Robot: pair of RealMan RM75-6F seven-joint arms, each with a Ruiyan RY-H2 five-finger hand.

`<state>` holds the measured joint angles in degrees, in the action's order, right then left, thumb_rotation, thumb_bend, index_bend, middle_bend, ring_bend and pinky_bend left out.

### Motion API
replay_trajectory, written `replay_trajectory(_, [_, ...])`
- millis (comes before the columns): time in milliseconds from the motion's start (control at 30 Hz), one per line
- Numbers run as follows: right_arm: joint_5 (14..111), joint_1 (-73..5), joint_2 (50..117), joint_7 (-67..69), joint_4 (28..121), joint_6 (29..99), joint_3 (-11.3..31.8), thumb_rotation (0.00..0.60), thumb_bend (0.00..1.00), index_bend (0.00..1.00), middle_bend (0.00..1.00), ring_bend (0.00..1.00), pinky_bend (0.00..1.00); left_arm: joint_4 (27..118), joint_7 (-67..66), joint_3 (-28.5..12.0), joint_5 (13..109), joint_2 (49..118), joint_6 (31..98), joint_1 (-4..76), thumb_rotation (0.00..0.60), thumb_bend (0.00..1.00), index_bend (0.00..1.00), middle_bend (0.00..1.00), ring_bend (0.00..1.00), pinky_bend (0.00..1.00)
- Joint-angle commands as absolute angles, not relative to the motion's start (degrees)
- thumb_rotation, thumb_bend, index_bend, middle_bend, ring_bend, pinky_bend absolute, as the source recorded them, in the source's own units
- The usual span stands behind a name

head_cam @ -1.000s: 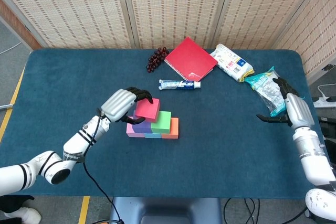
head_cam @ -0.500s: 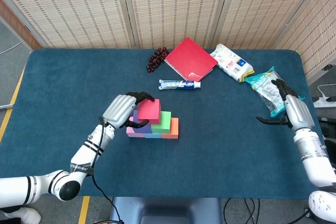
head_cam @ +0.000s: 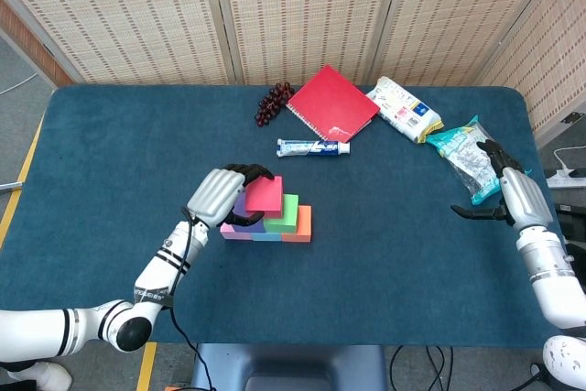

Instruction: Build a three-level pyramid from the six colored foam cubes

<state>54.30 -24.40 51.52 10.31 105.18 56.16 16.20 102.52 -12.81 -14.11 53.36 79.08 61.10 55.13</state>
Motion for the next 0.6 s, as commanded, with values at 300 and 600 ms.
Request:
replay_trajectory(300, [53.86, -24.50, 51.56, 9.98, 105.51, 56.30, 16.13, 0.600, 0.19, 0.00, 0.08, 0.00, 0.01, 103.15, -12.53, -14.59, 54.36, 79.00, 60.53, 53.91, 0.600, 0.30, 0.28, 0.37, 0.29, 0.29])
replay_trajectory(600, [53.79, -24.52, 51.49, 9.78, 105.75, 56.47, 16.13, 0.600, 0.19, 0.00, 0.08, 0.00, 0.01, 102.86, -12.68, -14.71, 54.48, 79.24, 60.38, 53.44, 0.600, 0.30, 0.28, 0.37, 0.29, 0.29])
